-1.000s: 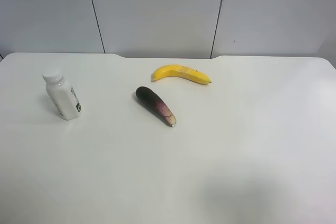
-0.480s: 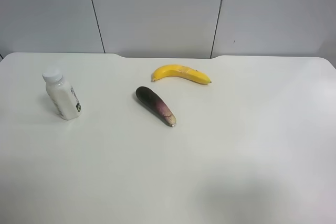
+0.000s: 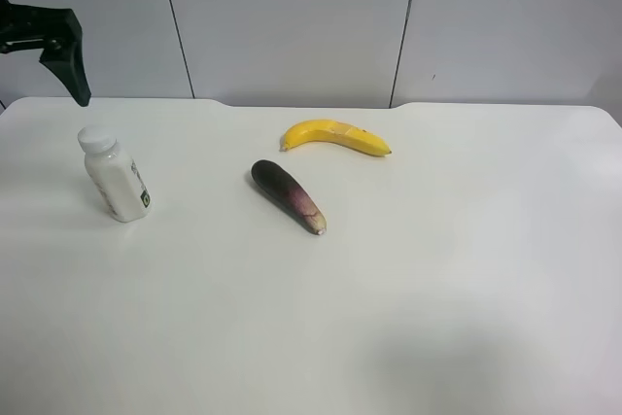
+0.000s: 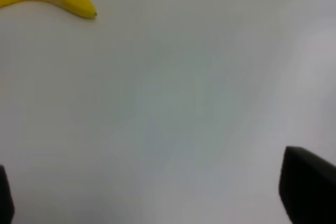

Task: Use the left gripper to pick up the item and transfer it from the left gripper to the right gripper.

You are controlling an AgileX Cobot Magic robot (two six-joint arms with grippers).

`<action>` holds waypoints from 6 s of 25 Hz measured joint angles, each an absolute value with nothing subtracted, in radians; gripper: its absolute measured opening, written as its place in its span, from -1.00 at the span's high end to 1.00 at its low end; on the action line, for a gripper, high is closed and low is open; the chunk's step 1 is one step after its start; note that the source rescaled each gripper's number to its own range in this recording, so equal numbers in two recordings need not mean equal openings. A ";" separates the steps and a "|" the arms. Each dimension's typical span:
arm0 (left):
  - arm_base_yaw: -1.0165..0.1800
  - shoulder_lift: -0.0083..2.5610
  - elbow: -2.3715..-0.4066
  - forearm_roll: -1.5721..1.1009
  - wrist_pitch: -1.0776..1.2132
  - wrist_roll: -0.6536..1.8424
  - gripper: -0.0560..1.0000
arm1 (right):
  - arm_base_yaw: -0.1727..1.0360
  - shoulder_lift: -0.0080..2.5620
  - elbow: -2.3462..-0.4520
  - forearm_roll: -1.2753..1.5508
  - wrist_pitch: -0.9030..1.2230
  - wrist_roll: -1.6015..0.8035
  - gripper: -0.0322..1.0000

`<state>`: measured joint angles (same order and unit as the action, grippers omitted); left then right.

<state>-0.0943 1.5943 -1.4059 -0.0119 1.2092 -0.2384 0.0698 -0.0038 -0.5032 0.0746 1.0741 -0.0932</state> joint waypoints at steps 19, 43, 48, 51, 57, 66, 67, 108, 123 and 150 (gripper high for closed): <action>-0.107 1.873 -1.413 -0.085 1.004 -0.262 -1.00 | 0.070 -0.004 -0.503 0.075 1.074 -0.093 -1.00; -0.107 1.946 -1.413 -0.034 1.048 -0.228 0.82 | 0.070 -0.004 -0.503 0.075 1.074 -0.093 -1.00; -0.107 1.945 -1.413 -0.039 1.062 -0.201 0.82 | 0.070 -0.004 -0.503 0.075 1.074 -0.093 -1.00; -0.107 1.920 -1.413 -0.070 1.082 -0.161 0.82 | 0.070 -0.004 -0.503 0.075 1.074 -0.093 -1.00; -0.107 1.831 -1.413 -0.173 1.125 -0.114 0.82 | 0.070 -0.004 -0.503 0.075 1.074 -0.093 -1.00; -0.108 1.763 -1.413 -0.533 1.162 0.053 0.82 | 0.070 -0.004 -0.503 0.075 1.074 -0.093 -1.00; -0.109 1.761 -1.413 -0.572 1.167 0.071 0.82 | 0.070 -0.004 -0.503 0.075 1.074 -0.093 -1.00; -0.474 1.759 -1.413 -0.903 1.179 0.249 0.82 | 0.127 0.447 -0.670 0.286 1.029 -0.296 -1.00; -0.474 1.759 -1.413 -0.911 1.200 0.276 0.82 | 0.667 1.168 -0.918 0.291 0.748 -0.597 -1.00; -0.474 1.759 -1.413 -0.967 1.209 0.382 0.82 | 0.684 1.344 -0.959 0.425 0.714 -0.767 -0.14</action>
<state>-0.4740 1.7594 -1.4133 -0.9671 1.2094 0.3817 0.6840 1.3443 -0.9595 0.4247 0.7141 -0.7672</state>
